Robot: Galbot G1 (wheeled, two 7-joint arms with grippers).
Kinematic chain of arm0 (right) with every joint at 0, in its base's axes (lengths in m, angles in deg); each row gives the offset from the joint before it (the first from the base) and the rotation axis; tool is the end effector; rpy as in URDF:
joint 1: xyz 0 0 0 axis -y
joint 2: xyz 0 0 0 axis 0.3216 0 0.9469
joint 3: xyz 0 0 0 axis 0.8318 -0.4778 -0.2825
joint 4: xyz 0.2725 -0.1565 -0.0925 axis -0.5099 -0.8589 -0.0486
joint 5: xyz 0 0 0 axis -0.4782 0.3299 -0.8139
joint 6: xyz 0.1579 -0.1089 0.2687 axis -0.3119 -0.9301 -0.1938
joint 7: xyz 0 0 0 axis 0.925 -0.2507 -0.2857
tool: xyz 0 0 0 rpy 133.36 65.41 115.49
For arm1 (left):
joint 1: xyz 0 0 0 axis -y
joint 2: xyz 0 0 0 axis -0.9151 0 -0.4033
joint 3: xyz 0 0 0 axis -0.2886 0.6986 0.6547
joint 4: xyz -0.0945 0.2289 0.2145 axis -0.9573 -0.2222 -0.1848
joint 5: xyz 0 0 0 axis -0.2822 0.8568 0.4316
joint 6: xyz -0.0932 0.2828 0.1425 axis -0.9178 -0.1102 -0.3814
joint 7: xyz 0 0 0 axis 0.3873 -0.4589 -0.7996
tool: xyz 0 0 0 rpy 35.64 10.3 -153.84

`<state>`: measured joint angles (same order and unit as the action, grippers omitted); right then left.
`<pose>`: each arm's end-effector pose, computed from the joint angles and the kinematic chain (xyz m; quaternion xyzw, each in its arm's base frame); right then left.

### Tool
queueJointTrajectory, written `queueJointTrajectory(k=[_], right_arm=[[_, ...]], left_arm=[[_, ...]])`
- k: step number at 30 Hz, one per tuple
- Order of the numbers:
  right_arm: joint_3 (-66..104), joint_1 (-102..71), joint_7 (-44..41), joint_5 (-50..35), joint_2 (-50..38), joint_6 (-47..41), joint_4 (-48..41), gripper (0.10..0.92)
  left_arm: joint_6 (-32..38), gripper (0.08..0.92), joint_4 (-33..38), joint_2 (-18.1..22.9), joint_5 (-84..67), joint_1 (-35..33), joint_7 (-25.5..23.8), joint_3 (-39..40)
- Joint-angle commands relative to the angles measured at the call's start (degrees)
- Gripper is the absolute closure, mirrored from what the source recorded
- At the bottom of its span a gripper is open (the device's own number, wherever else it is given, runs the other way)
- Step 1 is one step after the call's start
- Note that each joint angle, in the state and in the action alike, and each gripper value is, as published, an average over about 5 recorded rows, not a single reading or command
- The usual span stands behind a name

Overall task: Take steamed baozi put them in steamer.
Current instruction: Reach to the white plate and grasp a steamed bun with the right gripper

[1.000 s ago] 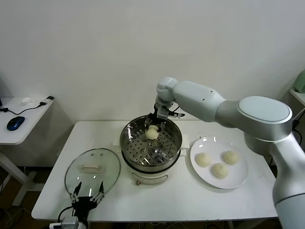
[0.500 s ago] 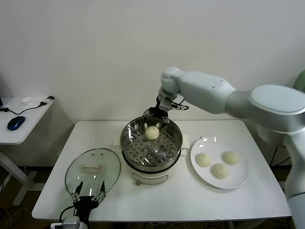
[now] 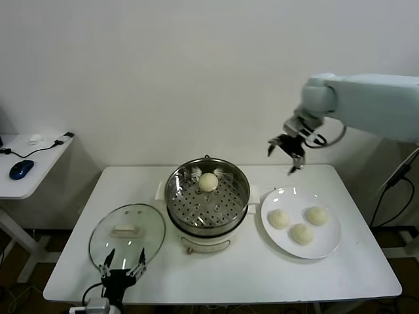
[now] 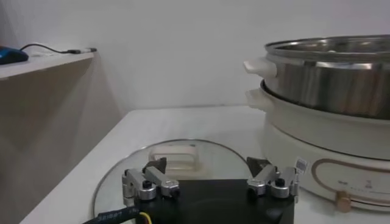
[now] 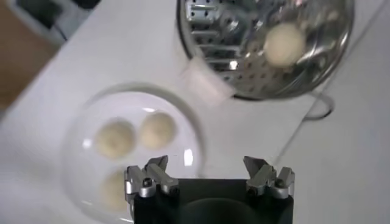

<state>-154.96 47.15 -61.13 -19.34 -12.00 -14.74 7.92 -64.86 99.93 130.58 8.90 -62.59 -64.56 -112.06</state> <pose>0.4961 -0.1054 -0.0254 0.5690 -0.4631 0.5928 0.3321 0.1172 0.0369 -0.3280 0.0395 -0.9841 -0.0234 0.1716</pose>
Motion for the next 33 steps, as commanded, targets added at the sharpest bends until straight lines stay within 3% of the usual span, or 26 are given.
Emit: queueJointTrajectory(k=[1, 15, 29, 33], right_arm=[[0.66, -9.2, 7.55, -4.45, -12.99, -22.22, 10.35, 0.203], [24.23, -37.26, 8.58, 1.21, -0.74, -21.61, -13.92, 0.203], [27.46, -41.95, 8.58, 3.16, 3.12, -21.14, -19.0, 0.203], [27.84, -41.4, 9.06, 3.25, 3.09, -20.82, -19.03, 0.26]], left_arm=[[-0.04, 0.177, 0.14, 0.04, -0.02, -0.14, -0.02, -0.01], [0.16, 0.177, -1.42, 0.09, -0.01, -0.17, -0.19, -0.73], [0.22, 0.177, -2.77, 0.16, -0.33, 0.26, -0.08, -0.93], [0.1, 0.177, -2.63, 0.19, -0.35, 0.28, 0.03, -0.93]])
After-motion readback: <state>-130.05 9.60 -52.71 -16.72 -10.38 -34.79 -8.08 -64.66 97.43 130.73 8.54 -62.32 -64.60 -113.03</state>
